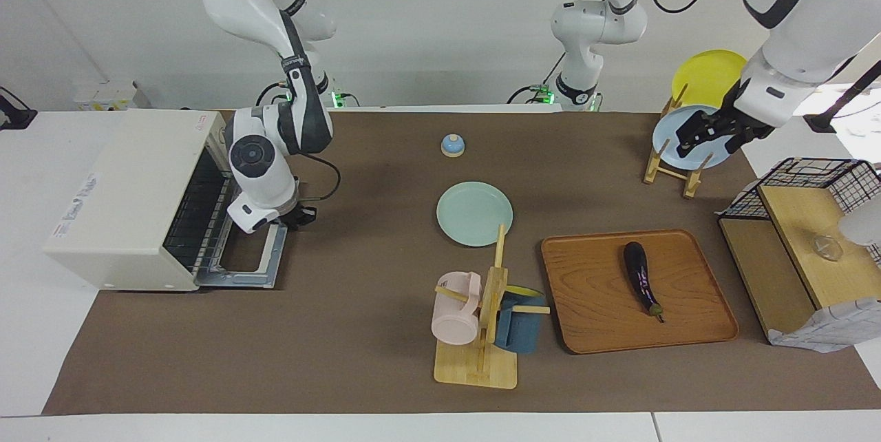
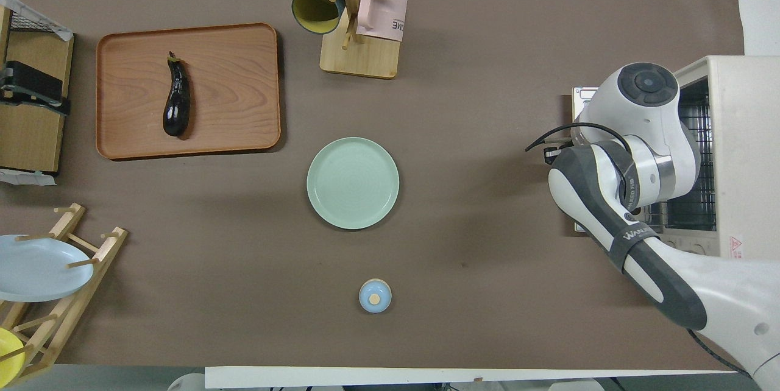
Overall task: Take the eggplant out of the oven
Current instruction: 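Push the oven door closed with the right gripper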
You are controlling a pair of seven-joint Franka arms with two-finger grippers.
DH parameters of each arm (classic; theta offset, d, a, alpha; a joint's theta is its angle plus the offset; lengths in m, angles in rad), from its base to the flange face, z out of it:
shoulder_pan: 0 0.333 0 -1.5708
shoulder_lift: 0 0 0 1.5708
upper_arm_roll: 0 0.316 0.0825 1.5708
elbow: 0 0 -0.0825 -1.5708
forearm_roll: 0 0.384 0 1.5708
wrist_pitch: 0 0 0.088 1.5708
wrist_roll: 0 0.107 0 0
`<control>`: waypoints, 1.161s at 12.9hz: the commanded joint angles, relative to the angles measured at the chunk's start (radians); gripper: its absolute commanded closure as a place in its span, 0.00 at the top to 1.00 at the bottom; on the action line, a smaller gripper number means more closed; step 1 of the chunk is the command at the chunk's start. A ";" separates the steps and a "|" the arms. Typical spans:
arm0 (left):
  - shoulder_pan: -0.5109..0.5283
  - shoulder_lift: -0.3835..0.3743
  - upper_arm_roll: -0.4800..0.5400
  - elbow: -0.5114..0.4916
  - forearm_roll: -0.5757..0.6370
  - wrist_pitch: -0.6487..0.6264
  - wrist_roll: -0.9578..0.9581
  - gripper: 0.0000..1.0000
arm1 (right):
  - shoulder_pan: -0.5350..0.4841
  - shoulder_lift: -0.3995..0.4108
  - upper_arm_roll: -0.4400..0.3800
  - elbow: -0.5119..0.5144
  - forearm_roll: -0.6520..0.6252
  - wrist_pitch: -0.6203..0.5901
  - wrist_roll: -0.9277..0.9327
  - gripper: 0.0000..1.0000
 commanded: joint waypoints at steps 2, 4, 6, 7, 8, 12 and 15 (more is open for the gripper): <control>0.009 0.009 -0.010 0.025 0.013 -0.020 0.021 1.00 | -0.035 0.000 -0.013 0.082 -0.151 -0.096 -0.073 0.09; 0.007 0.008 -0.012 0.020 0.009 -0.007 0.033 1.00 | -0.037 -0.009 -0.013 0.164 -0.148 -0.195 -0.146 0.09; 0.004 0.005 -0.012 0.013 0.008 0.000 0.030 1.00 | -0.057 -0.064 -0.015 0.202 -0.135 -0.290 -0.211 0.09; 0.001 -0.003 -0.012 0.001 0.008 -0.001 0.024 1.00 | -0.071 -0.101 -0.015 0.207 -0.113 -0.320 -0.247 0.09; 0.001 -0.008 -0.012 -0.009 0.010 0.000 0.024 1.00 | -0.083 -0.141 -0.016 0.206 -0.077 -0.341 -0.286 0.09; 0.004 -0.012 -0.012 -0.013 0.010 0.000 0.023 1.00 | -0.115 -0.241 -0.016 0.201 -0.014 -0.450 -0.352 0.11; 0.006 -0.012 -0.012 -0.013 0.010 -0.003 0.023 1.00 | -0.127 -0.279 -0.019 0.192 -0.011 -0.487 -0.395 0.12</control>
